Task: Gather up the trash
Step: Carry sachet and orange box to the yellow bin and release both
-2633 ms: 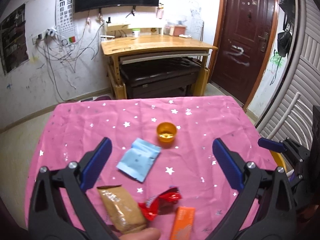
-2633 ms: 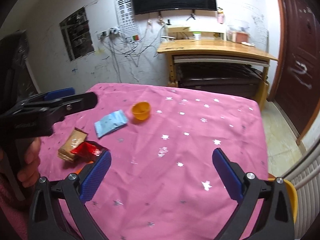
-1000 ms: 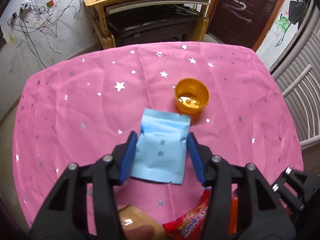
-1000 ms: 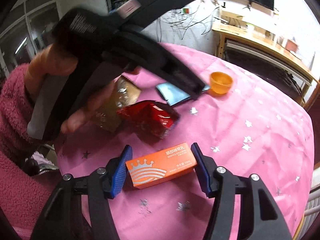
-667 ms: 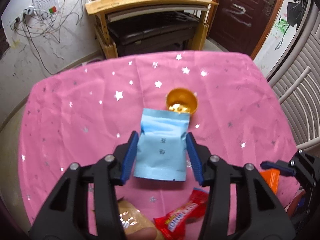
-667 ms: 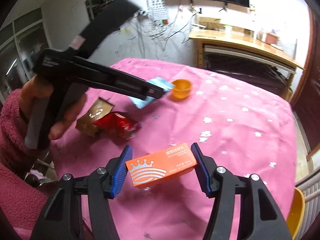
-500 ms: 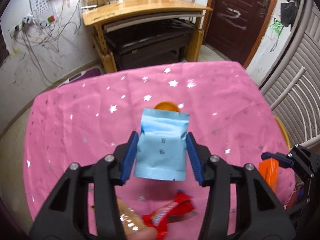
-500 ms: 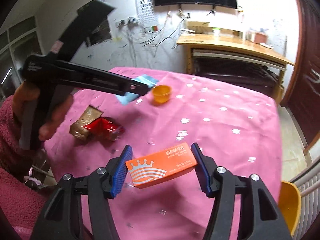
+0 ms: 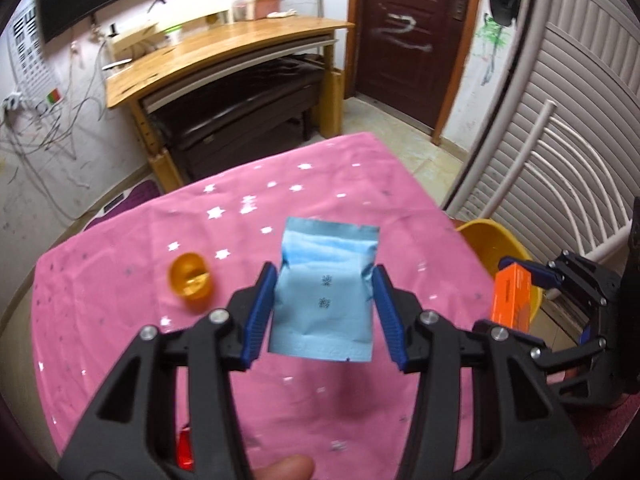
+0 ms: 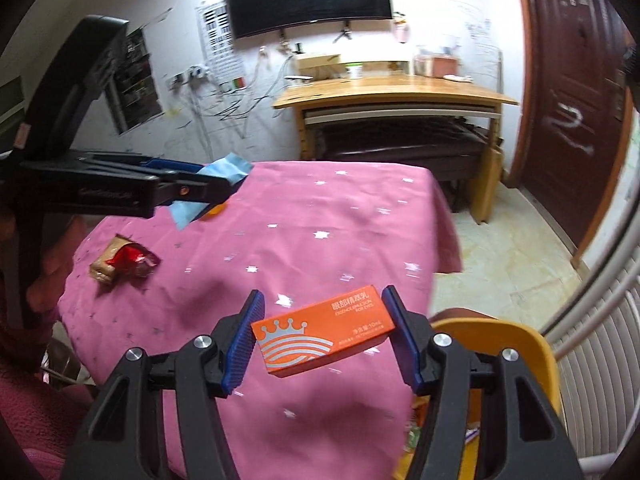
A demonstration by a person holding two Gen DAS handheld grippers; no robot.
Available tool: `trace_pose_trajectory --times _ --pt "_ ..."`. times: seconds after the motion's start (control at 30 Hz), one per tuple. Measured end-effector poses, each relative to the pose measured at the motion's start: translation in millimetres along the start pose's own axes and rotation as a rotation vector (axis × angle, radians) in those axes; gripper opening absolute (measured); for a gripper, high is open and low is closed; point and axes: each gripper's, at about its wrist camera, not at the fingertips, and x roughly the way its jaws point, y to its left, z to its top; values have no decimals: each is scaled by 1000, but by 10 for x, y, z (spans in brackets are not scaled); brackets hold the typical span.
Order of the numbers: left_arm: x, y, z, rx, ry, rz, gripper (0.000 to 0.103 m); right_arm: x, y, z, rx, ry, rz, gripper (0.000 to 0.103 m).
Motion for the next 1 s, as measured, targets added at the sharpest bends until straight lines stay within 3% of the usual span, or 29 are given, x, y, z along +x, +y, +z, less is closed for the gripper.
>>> trace_pose_trajectory --times 0.27,0.5,1.0 --pt "84 -518 149 54 -2 -47 47 -236 -552 -180 101 -37 -81 55" --pt "278 -1051 275 102 19 -112 47 -228 -1064 -400 205 4 -153 55" --pt "815 -1840 342 191 113 -174 47 -58 -1503 -735 292 93 -173 56"
